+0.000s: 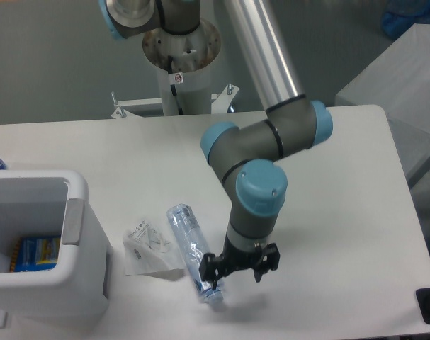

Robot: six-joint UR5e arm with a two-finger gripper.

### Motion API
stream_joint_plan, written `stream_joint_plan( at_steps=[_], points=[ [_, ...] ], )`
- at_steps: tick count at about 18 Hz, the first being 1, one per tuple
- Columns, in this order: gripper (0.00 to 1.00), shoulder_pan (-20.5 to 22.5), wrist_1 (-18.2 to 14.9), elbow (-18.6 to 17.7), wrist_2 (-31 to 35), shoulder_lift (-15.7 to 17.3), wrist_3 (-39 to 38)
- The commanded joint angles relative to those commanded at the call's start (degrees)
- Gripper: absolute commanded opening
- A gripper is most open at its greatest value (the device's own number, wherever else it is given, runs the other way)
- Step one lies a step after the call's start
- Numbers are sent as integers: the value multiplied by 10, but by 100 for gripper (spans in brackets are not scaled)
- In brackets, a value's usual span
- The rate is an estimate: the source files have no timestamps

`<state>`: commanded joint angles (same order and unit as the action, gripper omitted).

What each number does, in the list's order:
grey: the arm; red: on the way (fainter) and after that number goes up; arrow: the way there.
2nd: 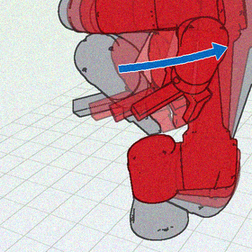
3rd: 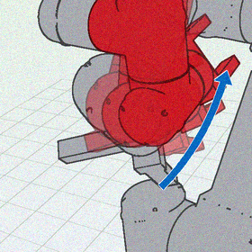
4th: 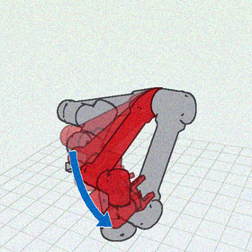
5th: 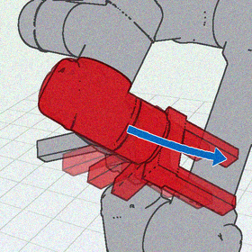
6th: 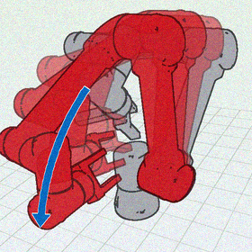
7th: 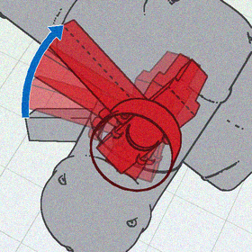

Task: Place the trash in the trash can
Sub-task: 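Move the open gripper down over the clear plastic bottle's cap end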

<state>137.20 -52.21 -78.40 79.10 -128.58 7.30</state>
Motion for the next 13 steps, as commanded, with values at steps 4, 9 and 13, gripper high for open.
stream_joint_plan(
  at_steps=[4,9,13],
  points=[
    [100,-6,17,-1,1,-11,-16],
    [100,-21,24,-12,18,-16,-21],
    [100,-28,25,-38,40,-12,-21]
  ],
)
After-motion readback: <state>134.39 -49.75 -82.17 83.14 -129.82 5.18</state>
